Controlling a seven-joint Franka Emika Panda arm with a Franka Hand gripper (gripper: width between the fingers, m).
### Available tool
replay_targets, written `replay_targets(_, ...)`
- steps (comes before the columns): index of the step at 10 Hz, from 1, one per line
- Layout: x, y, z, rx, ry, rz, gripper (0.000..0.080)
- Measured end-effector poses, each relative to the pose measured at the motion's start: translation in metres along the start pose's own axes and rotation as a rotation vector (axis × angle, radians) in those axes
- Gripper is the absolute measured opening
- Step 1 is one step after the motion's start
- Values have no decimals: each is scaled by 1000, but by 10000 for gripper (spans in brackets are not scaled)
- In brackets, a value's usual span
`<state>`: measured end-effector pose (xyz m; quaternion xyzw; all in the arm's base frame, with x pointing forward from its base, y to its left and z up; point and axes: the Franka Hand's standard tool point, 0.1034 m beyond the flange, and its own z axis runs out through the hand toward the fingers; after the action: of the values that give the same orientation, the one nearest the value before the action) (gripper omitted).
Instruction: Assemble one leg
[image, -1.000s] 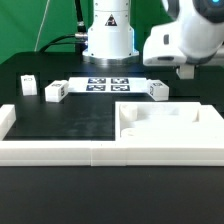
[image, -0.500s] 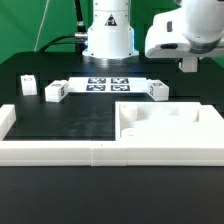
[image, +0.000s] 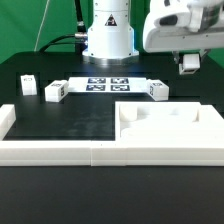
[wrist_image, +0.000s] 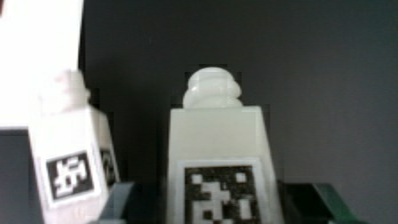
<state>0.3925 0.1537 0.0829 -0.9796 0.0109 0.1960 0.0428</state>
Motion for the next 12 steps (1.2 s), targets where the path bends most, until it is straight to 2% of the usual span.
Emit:
replay_targets(1, 1, 2, -8, 1, 56, -3, 290)
replay_targets(2, 9, 1, -17, 11, 186, -4, 290)
replay_targets(5, 9, 0, -13, 22, 397, -20, 290)
replay_targets(8, 25, 0, -30, 43, 658, -89, 290)
replay_targets(9, 26, 5, -31, 21, 635, -126, 290)
replay_targets(10, 34, 8, -41, 15, 646, -140, 290)
replay_targets(12, 37, 9, -42, 12, 650, -149, 290)
